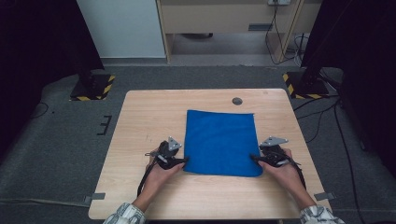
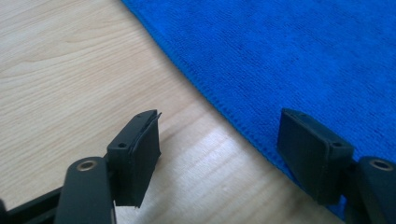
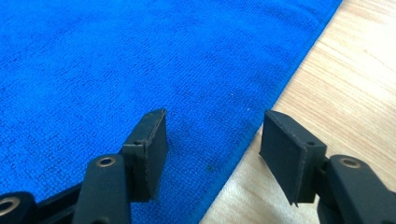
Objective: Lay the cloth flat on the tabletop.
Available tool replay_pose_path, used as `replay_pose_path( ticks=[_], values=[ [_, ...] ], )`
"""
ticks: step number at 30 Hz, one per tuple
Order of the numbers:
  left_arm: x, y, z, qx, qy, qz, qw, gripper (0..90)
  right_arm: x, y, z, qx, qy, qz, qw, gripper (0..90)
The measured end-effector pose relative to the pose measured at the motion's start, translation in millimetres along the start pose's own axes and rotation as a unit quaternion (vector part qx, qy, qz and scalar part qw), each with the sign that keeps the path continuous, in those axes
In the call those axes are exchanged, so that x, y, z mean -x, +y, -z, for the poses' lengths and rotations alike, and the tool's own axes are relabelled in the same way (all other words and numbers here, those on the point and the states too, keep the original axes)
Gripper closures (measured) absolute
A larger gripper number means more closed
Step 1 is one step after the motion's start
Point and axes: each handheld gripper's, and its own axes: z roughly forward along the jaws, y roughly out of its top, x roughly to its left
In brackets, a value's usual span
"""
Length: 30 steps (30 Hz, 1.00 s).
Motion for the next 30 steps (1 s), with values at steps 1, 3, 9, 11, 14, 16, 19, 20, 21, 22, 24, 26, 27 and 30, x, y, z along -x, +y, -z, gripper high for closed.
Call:
replay_pose_path(
  ticks=[1, 3, 9, 11, 14, 16, 19, 20, 21, 22, 24, 26, 27, 30],
  values=[
    [1.5, -1.3, 0.8, 0.002, -0.001, 0.001, 1.0, 29.6, 0.7, -1.2, 1.3, -0.001, 0.003, 0.001, 1.0, 40.8],
    [3.1, -2.8, 2.0, 0.002, -0.006, 0.005, 1.0, 29.7, 1.6, -3.4, 3.2, -0.001, 0.007, 0.001, 1.0, 40.6],
    [6.2, -3.8, 3.5, 0.003, -0.009, 0.004, 0.9999, 28.6, 3.1, -6.0, 6.9, -0.005, 0.01, -0.003, 0.9999, 35.9],
    [2.9, -2.5, 4.1, 0.008, -0.01, 0.011, 0.9999, 23.4, 2.8, -4.5, 6.2, -0.005, 0.01, -0.005, 0.9999, 32.1],
    [-3.4, -0.7, 8.2, 0.024, -0.012, 0.018, 0.9995, 20.5, -0.3, 1.4, 6.9, 0.016, 0.014, -0.012, 0.9997, 27.0],
    [-7.3, 0.6, 10.8, 0.034, -0.015, 0.025, 0.999, 17.8, -4.6, 8.0, 7.4, 0.026, 0.023, -0.014, 0.9993, 23.0],
    [-12.1, 2.3, 14.4, 0.044, -0.013, 0.034, 0.9984, 14.3, -14.0, 19.4, 6.5, 0.042, 0.038, -0.01, 0.9983, 20.8],
    [-13.6, 2.6, 15.1, 0.046, -0.014, 0.034, 0.9982, 13.7, -18.0, 23.2, 5.2, 0.045, 0.044, -0.005, 0.998, 19.5],
    [-14.8, 2.9, 15.9, 0.048, -0.016, 0.038, 0.998, 13.2, -21.7, 26.9, 3.2, 0.045, 0.048, -0.001, 0.9979, 18.2],
    [-16.2, 3.2, 16.9, 0.049, -0.016, 0.039, 0.9979, 12.4, -25.8, 30.7, 1.0, 0.045, 0.052, 0.0, 0.9976, 17.8],
    [-19.5, 3.5, 18.2, 0.052, -0.015, 0.043, 0.9976, 11.7, -33.8, 37.2, -3.6, 0.047, 0.063, 0.002, 0.9969, 17.2],
    [-22.7, 2.9, 19.3, 0.055, -0.013, 0.047, 0.9973, 10.9, -41.9, 43.0, -8.9, 0.045, 0.069, 0.009, 0.9965, 16.7],
    [-24.1, 2.4, 19.3, 0.056, -0.013, 0.051, 0.9971, 10.4, -46.3, 45.8, -11.3, 0.043, 0.073, 0.01, 0.9964, 16.3],
    [-28.1, 1.7, 18.8, 0.052, -0.011, 0.053, 0.9972, 8.8, -58.3, 53.5, -17.5, 0.041, 0.079, 0.019, 0.9959, 16.0]
  ],
)
